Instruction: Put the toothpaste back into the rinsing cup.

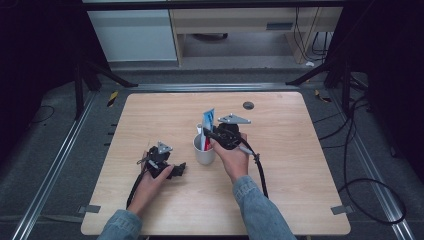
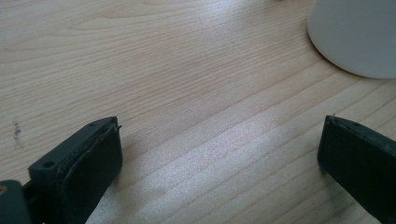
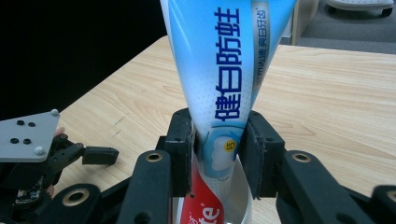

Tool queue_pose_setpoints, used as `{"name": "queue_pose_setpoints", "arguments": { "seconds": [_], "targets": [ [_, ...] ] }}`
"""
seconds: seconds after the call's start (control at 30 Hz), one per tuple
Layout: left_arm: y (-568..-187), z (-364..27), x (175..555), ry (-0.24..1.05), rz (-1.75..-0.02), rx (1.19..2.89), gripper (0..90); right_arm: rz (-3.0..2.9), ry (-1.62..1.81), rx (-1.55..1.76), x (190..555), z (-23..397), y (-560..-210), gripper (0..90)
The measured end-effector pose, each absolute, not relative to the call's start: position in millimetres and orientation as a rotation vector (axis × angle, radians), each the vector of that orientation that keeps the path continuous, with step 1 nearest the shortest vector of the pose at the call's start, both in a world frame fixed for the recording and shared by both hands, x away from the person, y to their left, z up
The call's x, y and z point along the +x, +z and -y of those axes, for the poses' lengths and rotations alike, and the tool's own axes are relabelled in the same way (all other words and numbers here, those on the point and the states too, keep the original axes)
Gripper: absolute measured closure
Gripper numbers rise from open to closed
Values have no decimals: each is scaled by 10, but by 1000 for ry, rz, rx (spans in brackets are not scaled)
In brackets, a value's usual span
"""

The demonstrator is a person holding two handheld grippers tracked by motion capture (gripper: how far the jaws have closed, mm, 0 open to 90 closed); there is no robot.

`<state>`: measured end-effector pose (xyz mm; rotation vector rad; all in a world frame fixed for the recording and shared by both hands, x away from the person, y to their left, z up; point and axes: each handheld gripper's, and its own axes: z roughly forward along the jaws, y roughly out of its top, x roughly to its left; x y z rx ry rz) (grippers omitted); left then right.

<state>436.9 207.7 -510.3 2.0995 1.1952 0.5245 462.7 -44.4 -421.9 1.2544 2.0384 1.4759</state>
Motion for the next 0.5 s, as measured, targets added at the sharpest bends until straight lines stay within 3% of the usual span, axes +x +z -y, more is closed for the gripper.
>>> {"name": "queue_pose_setpoints", "arguments": {
  "seconds": [0.5],
  "targets": [
    [-5103, -2077, 4369, 524, -1195, 2100, 0, -2035, 1470, 1260, 4621, 446, -4213, 608]
  ]
}}
